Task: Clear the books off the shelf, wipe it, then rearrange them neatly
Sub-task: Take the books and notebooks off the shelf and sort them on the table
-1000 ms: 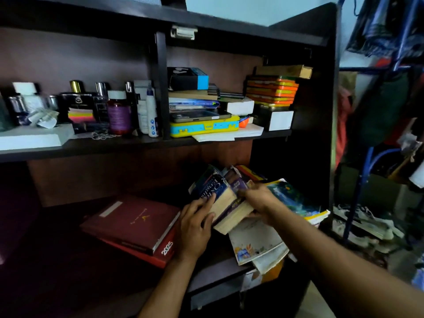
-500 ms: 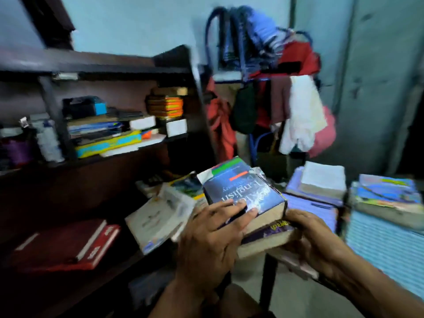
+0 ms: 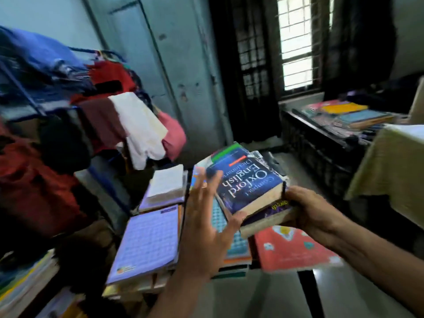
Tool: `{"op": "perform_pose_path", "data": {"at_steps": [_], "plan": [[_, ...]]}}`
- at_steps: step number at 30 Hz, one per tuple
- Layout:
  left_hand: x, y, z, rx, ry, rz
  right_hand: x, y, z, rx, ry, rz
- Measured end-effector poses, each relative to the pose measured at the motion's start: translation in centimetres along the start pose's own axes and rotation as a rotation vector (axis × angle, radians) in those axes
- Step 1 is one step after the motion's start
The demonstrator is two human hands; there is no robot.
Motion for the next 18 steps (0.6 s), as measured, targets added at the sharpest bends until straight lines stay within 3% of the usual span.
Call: {"op": "perform_pose_path", "data": {"at_steps": [2,3,5,9,16,18], "plan": [[3.4,1.6,0.4,-0.305,0.128,-0.331,-3.5,-1.2,-0.1,0.017,-0.066,0.035],[5.2,2.2,0.4,-0.374,0.212,-0.407,-4.8,-1.8,-0.1,0.021,-0.088,0.067],[8.1,3.0,0.0,-0.401,0.358,-0.327,-6.9,-3.6,0.2,0.053,-0.143,0.102],[11.9,5.4,0.1,-0.48,0.402,-0.186,-9.7,-7.6,1.3,0.17,-0.209,0.035],[14.9,7.2,-0.1,-0.505,0.519,-0.019,-11.8,-10.4,2.5,0.25,-0.198,-0.245],[15.2,7.4,-0.1,-0.535,0.533,-0.023,-11.8,-9.2,2.2,0.214,-0.154,-0.491]]}}
Point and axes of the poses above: each hand's wrist, its own z-axis towards the middle knuckle, its own x-axis out of the palm, y = z × x, the point moved 5 cm from there along z, towards the middle knuckle, and after that the axes turned 3 degrees about -z, right-handed, at the moved point
